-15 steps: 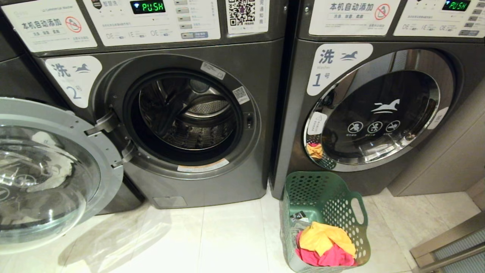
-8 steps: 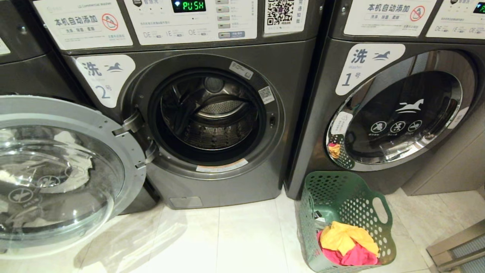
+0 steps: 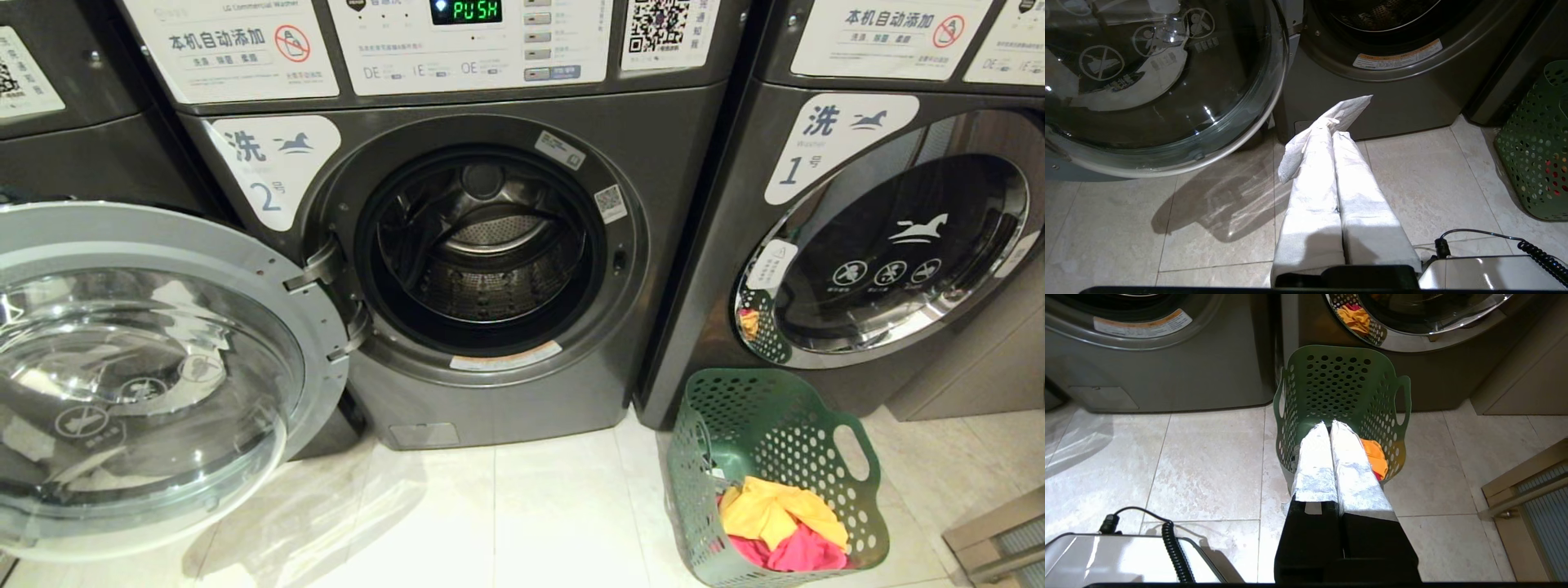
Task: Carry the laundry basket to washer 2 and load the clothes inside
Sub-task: Place the clothes into the washing machine
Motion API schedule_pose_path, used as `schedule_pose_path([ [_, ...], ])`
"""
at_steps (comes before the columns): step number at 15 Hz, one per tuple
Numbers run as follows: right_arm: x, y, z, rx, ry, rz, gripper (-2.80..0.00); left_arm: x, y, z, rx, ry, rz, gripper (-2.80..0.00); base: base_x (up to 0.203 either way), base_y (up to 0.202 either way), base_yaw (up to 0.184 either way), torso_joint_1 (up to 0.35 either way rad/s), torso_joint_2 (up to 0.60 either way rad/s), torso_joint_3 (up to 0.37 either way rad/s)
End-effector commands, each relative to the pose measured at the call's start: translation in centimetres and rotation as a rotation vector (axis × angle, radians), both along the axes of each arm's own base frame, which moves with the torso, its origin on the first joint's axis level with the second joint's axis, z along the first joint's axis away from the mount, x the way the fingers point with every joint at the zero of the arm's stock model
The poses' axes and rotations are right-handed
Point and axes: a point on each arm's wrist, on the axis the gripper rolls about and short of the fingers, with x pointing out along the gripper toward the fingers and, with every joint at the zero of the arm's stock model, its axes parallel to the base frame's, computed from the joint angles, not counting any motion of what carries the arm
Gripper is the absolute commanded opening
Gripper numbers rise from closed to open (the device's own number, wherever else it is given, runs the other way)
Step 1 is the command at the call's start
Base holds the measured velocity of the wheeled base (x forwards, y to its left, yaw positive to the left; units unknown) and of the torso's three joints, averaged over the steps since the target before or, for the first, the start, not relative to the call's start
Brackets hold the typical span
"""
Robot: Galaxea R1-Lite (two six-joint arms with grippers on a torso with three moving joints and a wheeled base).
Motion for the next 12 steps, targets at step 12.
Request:
schedule_pose_path([
  [12, 0.0, 0.0, 0.0, 0.001, 0.0, 0.0, -2.8, 0.01, 0.0, -0.01, 0.003, 0.002, -0.001, -2.8, 0.0, 0.0, 0.0, 0.0, 0.0, 0.0],
])
